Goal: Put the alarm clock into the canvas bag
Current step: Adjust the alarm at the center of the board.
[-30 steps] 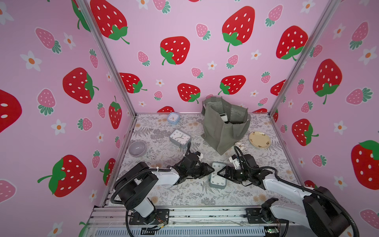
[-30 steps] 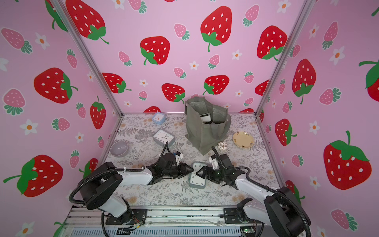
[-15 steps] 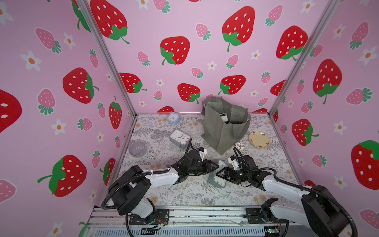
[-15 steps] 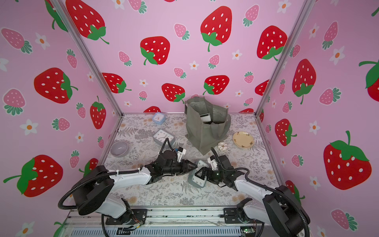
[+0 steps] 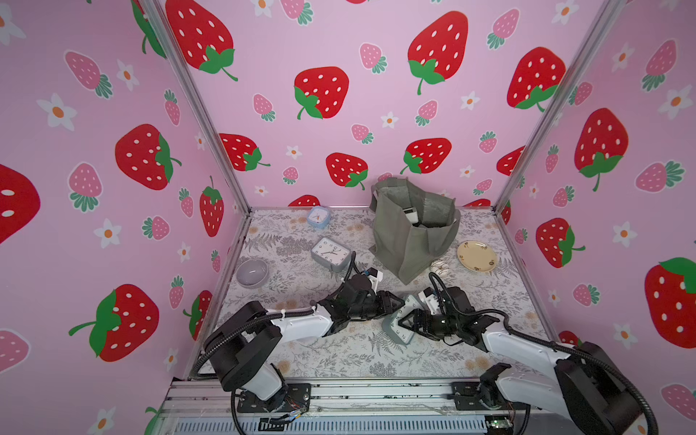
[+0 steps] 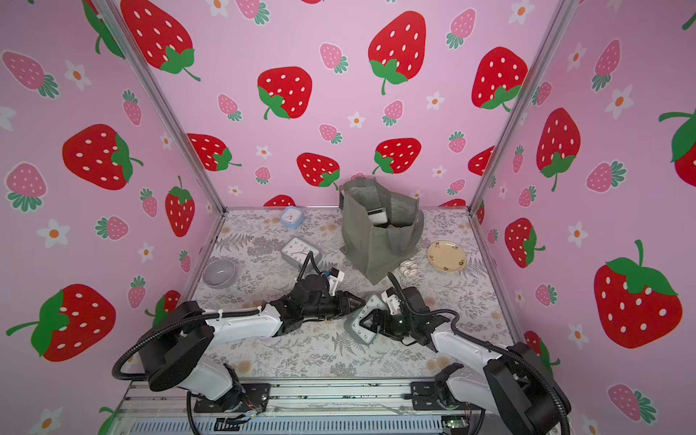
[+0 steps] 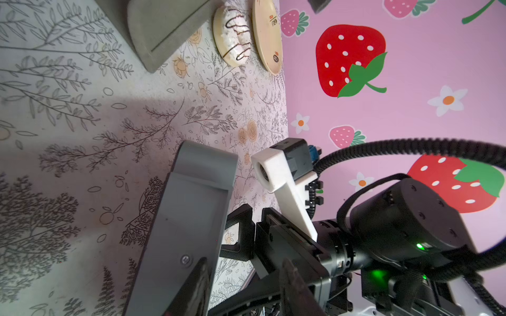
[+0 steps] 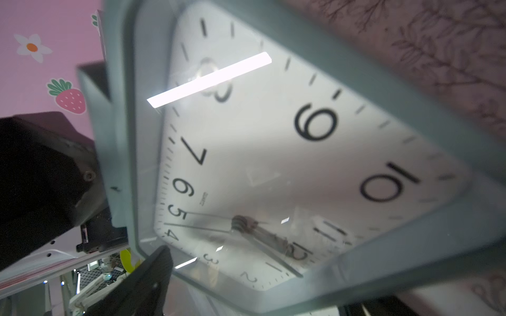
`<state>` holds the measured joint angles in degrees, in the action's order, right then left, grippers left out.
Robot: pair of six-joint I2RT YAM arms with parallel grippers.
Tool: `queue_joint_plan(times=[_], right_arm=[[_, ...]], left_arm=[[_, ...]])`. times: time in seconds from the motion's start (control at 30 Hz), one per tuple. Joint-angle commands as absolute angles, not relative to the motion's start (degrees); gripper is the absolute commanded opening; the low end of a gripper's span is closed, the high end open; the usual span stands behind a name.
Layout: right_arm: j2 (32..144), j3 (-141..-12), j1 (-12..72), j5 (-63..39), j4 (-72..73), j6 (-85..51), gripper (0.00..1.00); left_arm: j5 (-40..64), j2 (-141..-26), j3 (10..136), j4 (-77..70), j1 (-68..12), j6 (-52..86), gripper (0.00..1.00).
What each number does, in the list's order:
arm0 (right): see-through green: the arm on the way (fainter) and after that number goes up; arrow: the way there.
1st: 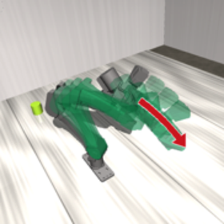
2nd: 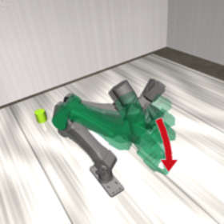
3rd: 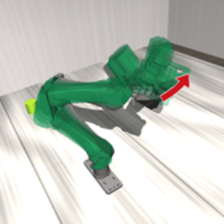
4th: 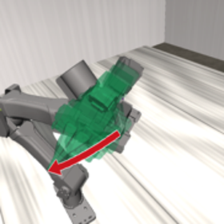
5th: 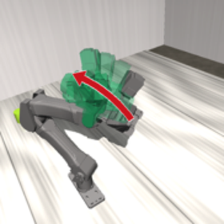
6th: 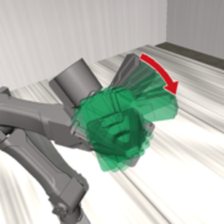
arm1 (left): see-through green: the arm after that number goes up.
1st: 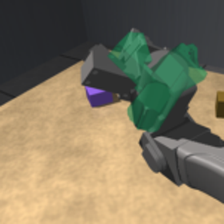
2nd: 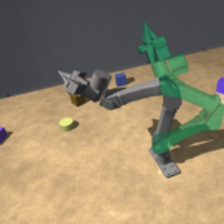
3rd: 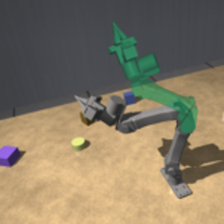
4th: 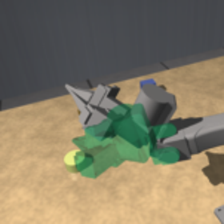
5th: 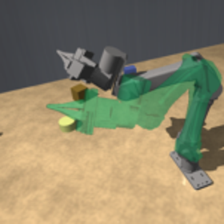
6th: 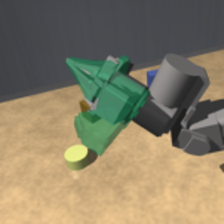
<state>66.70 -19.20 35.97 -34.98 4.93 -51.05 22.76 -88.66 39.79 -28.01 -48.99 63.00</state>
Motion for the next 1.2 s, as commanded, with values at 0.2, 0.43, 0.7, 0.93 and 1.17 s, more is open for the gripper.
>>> queue_joint_plan(times=[0.2, 0.43, 0.7, 0.93, 1.17], right_arm=[[65.7, -18.4, 34.2, -31.4, 6.0, -50.4, 0.84], [64.6, -17.7, 32.3, -31.4, 5.8, -50.5, 0.76], [62.3, -17.5, 32.1, -31.9, 4.3, -50.5, 0.75], [55.1, -17.5, 32.6, -33.6, -0.7, -48.4, 0.80], [41.5, -24.9, 33.9, -25.0, -16.6, -40.2, 0.90]], left_arm=[[29.7, -90.1, 44.8, -28.6, -53.5, 64.3, 0.44], [29.0, -90.2, 44.1, -29.3, -54.8, 64.9, 0.44], [28.4, -89.8, 43.9, -28.9, -55.0, 64.1, 0.44], [27.0, -85.7, 46.2, -24.1, -54.8, 59.3, 0.47], [21.4, -74.7, 45.5, -11.2, -52.2, 52.9, 0.56]])
